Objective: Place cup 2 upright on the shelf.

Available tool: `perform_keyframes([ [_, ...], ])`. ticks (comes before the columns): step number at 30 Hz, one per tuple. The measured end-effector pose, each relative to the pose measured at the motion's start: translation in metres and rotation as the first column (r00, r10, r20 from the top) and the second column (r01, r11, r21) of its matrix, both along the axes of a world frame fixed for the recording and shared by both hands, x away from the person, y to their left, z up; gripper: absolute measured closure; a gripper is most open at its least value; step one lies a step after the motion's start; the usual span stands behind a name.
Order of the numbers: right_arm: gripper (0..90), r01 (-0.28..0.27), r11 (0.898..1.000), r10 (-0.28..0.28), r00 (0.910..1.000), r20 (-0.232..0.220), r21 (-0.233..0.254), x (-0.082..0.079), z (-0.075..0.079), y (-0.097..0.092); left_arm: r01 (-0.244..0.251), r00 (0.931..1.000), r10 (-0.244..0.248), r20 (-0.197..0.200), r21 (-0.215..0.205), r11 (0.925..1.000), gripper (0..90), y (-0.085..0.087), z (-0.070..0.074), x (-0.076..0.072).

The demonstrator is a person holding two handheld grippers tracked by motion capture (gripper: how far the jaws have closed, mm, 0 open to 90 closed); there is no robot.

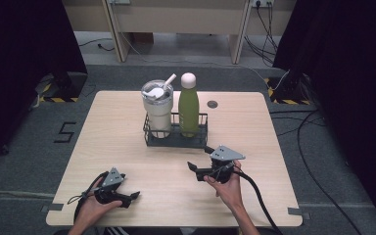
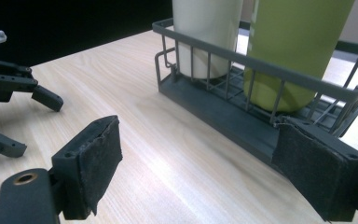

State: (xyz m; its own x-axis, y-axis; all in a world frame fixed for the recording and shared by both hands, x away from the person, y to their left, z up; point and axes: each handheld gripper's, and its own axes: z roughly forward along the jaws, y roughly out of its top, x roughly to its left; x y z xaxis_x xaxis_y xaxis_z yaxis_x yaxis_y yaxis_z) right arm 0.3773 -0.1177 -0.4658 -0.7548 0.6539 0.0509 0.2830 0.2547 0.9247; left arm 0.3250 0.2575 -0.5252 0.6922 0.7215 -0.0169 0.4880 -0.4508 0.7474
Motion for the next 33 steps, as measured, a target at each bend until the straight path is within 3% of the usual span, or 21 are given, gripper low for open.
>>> perform_keyframes([
  [16, 15.2, -0.017, 1.0, 0.017, 0.9997, -0.018, 0.002, -0.006, -0.005, -0.001, -0.008, 1.0, 0.008, -0.003, 0.003, 1.0, 8.1, 0.0, 0.0, 0.0],
  [33, 15.2, -0.027, 0.999, 0.024, 0.9983, -0.054, -0.041, -0.019, -0.016, -0.008, -0.008, 1.0, 0.008, -0.003, 0.004, 1.0, 8.1, 0.0, 0.0, 0.0],
])
